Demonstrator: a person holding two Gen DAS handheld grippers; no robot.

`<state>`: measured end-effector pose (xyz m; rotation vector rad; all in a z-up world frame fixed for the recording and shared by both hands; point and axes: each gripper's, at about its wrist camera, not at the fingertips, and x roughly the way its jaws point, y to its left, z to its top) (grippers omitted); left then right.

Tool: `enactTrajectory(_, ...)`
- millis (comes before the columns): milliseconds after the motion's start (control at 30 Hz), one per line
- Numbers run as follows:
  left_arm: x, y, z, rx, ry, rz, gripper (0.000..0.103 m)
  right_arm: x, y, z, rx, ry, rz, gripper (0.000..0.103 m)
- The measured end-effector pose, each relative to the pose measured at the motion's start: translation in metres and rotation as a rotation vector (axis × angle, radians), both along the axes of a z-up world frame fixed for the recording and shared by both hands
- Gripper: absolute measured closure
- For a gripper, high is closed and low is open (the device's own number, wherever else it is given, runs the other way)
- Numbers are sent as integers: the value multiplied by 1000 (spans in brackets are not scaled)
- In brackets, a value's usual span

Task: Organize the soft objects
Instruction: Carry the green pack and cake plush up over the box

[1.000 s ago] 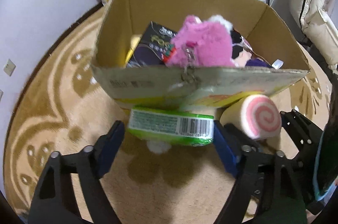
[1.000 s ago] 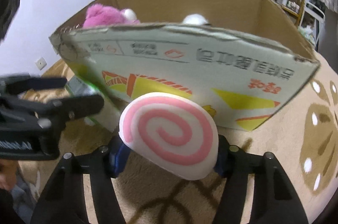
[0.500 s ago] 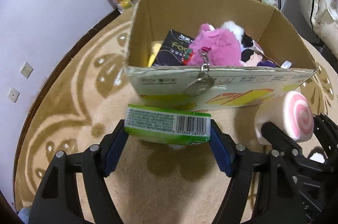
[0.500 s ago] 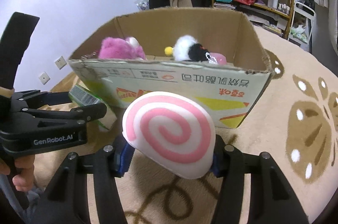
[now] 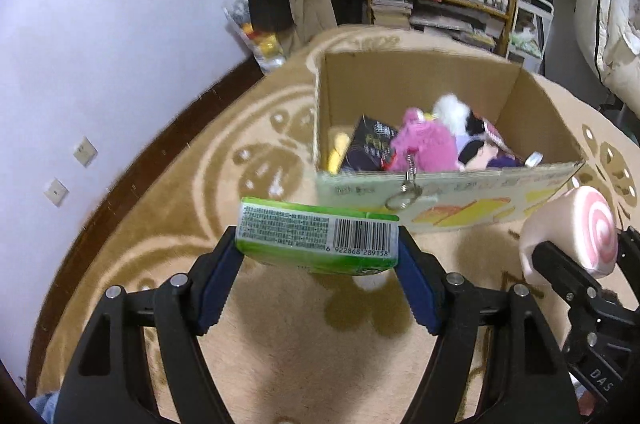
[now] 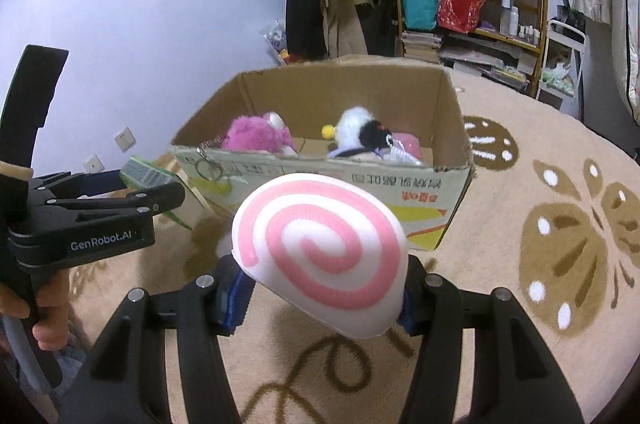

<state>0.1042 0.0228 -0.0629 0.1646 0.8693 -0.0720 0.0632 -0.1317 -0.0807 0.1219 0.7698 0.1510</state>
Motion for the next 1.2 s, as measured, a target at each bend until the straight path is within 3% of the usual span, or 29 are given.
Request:
enactTrajectory(133, -4, 1, 17, 17, -80, -3, 30, -6, 4, 15, 1, -65, 16, 43)
enactTrajectory(533, -1, -8, 45, 6, -189, -36, 30, 0, -4, 39, -5, -176, -23, 43)
enactTrajectory(1067, 29, -9, 51, -122, -232, -53, 30, 20, -5, 54, -23, -255, -36, 43)
enactTrajectory(1200, 45, -17, 47, -80, -228, -62, 30, 30, -4, 57, -31, -281, -26, 43)
